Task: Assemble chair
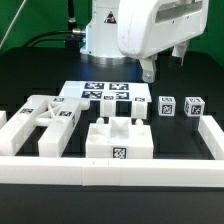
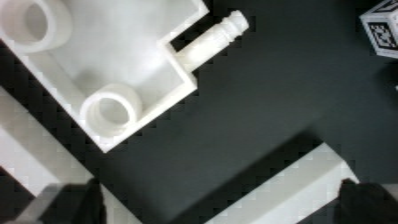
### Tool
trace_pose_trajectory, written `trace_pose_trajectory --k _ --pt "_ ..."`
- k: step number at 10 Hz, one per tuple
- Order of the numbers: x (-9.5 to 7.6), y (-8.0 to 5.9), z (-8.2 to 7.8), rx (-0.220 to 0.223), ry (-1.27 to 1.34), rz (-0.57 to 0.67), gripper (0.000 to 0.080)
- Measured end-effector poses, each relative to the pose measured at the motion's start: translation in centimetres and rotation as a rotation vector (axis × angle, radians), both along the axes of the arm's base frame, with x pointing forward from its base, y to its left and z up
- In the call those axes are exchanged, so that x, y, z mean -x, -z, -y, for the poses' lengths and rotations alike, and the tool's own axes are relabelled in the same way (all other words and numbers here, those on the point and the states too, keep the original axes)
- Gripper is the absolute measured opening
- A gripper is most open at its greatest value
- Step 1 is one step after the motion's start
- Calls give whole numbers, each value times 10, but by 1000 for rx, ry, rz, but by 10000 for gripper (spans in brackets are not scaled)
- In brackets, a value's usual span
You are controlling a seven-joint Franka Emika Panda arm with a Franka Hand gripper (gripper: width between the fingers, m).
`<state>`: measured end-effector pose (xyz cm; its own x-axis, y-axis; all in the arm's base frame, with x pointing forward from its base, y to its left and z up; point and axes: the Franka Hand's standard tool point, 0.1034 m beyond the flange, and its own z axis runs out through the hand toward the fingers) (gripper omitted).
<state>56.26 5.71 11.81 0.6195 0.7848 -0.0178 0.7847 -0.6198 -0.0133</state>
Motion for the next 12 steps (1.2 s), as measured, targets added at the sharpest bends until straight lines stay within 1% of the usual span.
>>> trace_pose_trajectory --k 7,8,10,11,12 --pt "1 1 0 0 0 -3 649" --pt "1 3 1 -1 -1 -4 649" --pt "-6 31 15 -8 -34 -2 649" --pt "-11 40 22 -11 -54 0 649" --pt "-16 44 28 -12 -68 4 649"
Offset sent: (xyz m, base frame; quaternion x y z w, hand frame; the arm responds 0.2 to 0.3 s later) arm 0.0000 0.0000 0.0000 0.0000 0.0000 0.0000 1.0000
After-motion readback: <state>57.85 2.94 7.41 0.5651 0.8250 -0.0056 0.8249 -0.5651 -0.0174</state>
